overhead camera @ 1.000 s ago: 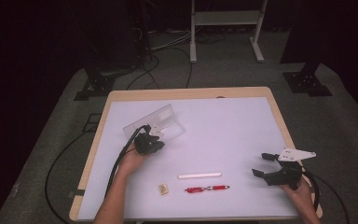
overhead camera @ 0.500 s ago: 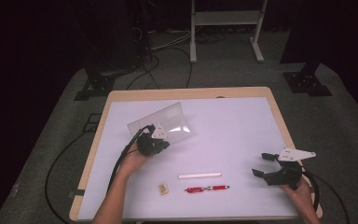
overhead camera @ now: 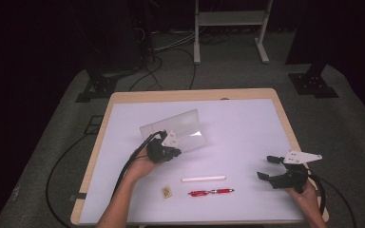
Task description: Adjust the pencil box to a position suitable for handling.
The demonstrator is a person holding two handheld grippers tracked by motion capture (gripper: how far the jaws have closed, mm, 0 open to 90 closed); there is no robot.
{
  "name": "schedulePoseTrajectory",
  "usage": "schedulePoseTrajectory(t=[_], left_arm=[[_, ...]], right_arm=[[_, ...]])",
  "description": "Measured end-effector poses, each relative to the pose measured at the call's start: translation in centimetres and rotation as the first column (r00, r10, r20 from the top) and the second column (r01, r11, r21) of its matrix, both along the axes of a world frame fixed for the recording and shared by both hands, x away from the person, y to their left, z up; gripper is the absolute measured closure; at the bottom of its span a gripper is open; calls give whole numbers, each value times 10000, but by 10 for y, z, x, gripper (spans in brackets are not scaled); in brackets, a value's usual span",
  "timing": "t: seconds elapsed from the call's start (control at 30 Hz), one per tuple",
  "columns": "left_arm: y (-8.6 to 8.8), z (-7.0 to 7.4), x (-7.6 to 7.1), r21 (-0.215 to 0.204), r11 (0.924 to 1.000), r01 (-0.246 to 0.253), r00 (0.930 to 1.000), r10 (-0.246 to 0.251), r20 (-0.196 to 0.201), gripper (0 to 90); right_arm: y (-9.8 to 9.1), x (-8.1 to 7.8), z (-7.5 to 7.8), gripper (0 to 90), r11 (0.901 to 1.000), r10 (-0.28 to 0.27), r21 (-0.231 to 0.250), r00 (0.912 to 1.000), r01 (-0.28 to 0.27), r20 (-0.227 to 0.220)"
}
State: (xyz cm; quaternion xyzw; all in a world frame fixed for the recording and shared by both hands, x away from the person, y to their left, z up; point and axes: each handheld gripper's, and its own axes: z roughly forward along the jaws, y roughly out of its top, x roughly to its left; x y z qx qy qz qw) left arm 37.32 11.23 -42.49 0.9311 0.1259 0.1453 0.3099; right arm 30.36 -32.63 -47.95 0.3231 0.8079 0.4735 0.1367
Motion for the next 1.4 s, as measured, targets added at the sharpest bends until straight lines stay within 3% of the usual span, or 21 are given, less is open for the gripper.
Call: schedulePoseTrajectory(t=[0.27,0.5,0.67,0.83,1.17,1.4], left_arm=[[-14,-4,-9,-94,9984,560,9984,-561,-120,892],[-25,-10,-14,-29,9926,1210,9917,-1210,-443,892],[-28,-13,-15,-21,9915,1300,9898,-1299,-589,892],[-33,-16,-17,73,9859,1670,9825,-1658,-852,892],[-33,-23,-12,110,9858,1678,9773,-1649,-1328,891],[-32,-24,-11,157,9863,1644,9766,-1605,-1431,877]], right_arm=[[0,0,0,170,10000,16,-29,10000,-16,20],[0,0,0,170,10000,-29,-17,10000,29,-1],[0,0,0,170,10000,-21,-27,10000,21,1],[0,0,0,170,10000,-5,-25,10000,5,5],[0,0,0,170,10000,-6,-6,10000,6,-2],[0,0,0,170,10000,4,-22,10000,-4,14]])
